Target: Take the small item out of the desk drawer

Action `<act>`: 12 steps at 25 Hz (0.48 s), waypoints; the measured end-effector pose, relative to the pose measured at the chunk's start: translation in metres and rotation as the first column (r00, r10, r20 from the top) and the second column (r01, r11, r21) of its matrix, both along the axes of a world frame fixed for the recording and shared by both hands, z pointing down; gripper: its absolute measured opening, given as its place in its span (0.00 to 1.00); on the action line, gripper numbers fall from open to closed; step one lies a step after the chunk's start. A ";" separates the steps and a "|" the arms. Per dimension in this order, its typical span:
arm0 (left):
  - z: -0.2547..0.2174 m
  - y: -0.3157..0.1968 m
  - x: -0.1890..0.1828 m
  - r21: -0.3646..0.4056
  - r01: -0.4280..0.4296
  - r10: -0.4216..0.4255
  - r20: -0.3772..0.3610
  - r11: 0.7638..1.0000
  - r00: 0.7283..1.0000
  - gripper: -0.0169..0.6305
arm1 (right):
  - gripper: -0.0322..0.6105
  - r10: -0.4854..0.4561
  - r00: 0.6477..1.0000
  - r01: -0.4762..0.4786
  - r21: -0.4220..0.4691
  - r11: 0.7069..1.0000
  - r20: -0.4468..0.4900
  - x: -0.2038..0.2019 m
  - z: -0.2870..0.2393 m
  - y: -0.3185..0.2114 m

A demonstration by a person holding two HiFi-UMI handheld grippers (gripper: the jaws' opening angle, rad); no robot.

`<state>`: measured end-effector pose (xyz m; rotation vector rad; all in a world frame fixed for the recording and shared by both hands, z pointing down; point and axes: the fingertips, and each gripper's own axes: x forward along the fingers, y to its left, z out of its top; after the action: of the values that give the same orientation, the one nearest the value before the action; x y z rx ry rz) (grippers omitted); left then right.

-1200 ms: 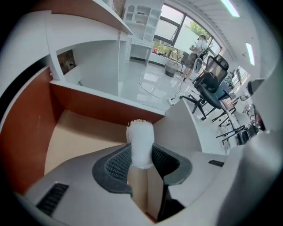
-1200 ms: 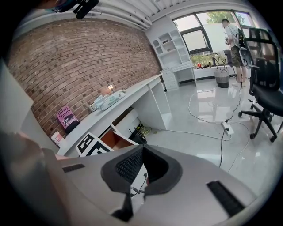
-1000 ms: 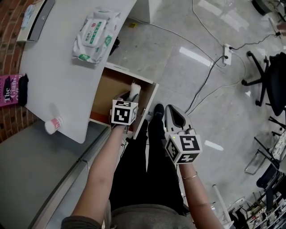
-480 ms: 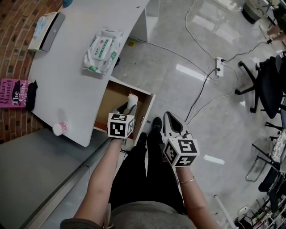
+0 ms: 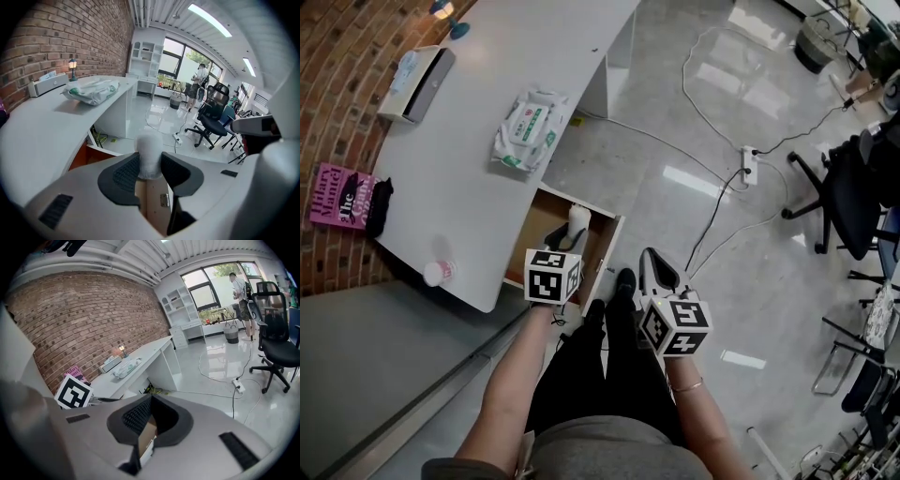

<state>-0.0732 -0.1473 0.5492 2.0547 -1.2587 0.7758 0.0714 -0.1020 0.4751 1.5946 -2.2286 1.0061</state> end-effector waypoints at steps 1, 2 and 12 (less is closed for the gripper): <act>-0.005 0.000 0.000 0.009 -0.001 0.001 -0.002 1.000 1.000 0.27 | 0.06 0.000 1.000 0.000 0.008 1.000 -0.004 -0.001 -0.003 -0.001; -0.011 0.000 0.000 0.021 -0.005 0.005 -0.003 1.000 1.000 0.27 | 0.06 -0.001 1.000 0.001 0.015 1.000 -0.006 -0.002 -0.006 -0.001; -0.067 -0.006 -0.004 0.146 -0.024 0.025 -0.005 0.989 1.000 0.27 | 0.06 -0.006 1.000 0.007 0.085 0.996 -0.010 -0.012 -0.036 -0.003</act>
<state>-0.0772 -0.1534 0.4821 2.1909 -1.3228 0.7054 0.0594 -0.1052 0.4396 1.6219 -2.2976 0.9114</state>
